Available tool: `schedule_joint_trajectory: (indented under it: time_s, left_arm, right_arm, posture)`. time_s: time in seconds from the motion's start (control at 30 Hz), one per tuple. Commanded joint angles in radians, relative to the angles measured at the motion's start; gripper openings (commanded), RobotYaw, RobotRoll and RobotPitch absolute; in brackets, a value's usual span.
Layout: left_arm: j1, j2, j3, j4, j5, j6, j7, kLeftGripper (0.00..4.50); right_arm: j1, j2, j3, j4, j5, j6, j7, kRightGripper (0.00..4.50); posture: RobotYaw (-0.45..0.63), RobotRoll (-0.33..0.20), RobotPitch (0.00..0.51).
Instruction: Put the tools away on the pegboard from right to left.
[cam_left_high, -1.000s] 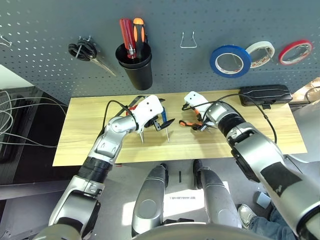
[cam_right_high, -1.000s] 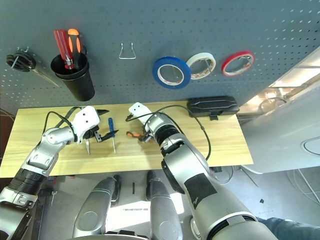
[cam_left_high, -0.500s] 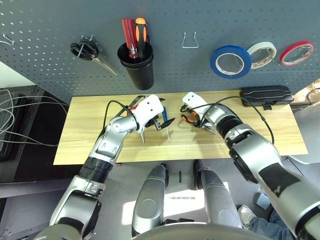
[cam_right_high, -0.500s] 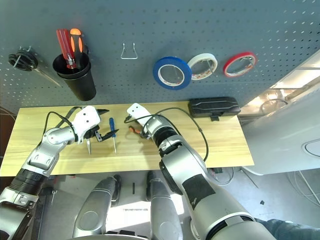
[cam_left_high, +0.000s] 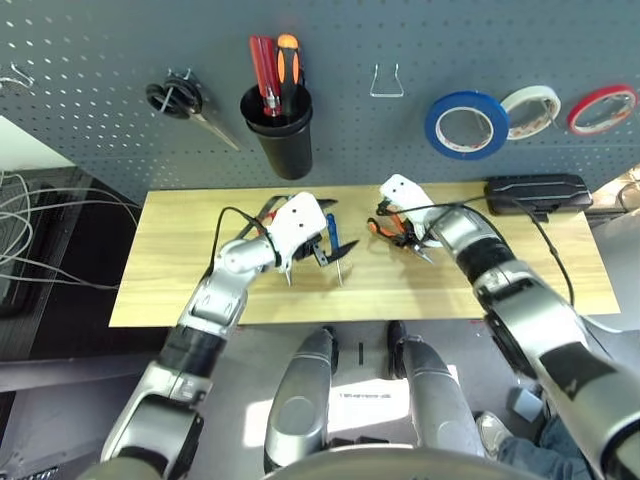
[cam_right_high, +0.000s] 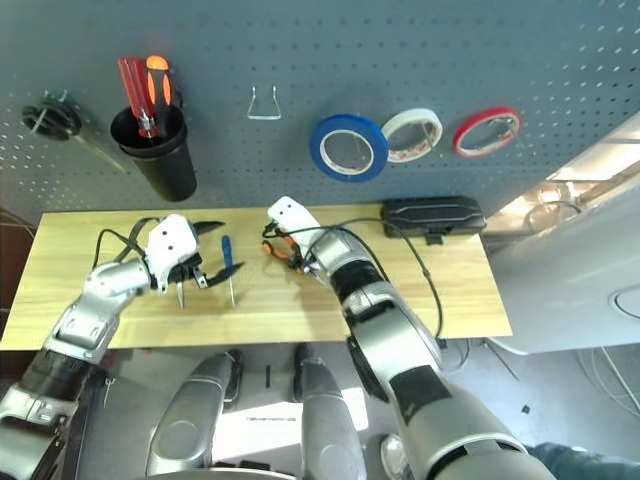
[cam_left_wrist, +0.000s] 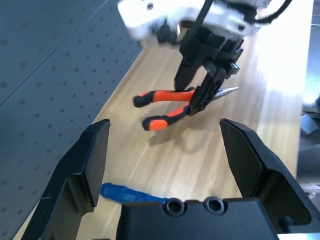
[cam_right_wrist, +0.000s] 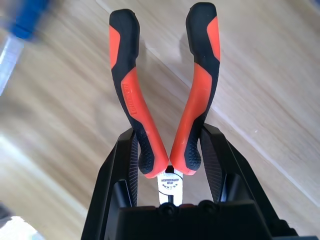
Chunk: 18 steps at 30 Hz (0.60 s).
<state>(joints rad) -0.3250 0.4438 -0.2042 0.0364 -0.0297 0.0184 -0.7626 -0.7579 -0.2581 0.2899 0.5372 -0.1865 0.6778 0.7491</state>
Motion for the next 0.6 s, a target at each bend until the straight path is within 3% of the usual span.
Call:
schedule_joint_trajectory:
  time_s: [0.03, 0.37, 0.6]
  left_arm:
    - [0.024, -0.009, -0.005, -0.038, -0.019, -0.03, -0.011, 4.5]
    - [0.019, -0.028, 0.046, -0.061, -0.079, -0.114, 0.002, 4.5]
    - [-0.029, -0.065, 0.082, -0.039, -0.123, -0.165, 0.017, 4.5]
  right_arm:
    - [0.081, -0.029, -0.05, -0.266, 0.085, 0.056, 0.043, 2.0]
    - [0.132, -0.093, -0.232, -0.611, 0.256, -0.002, 0.011, 2.0]
    - [0.131, -0.122, -0.26, -0.776, 0.363, 0.044, 0.015, 2.0]
  posture:
    - [0.23, 0.0, 0.31]
    - [0.18, 0.0, 0.31]
    - [0.16, 0.0, 0.309]
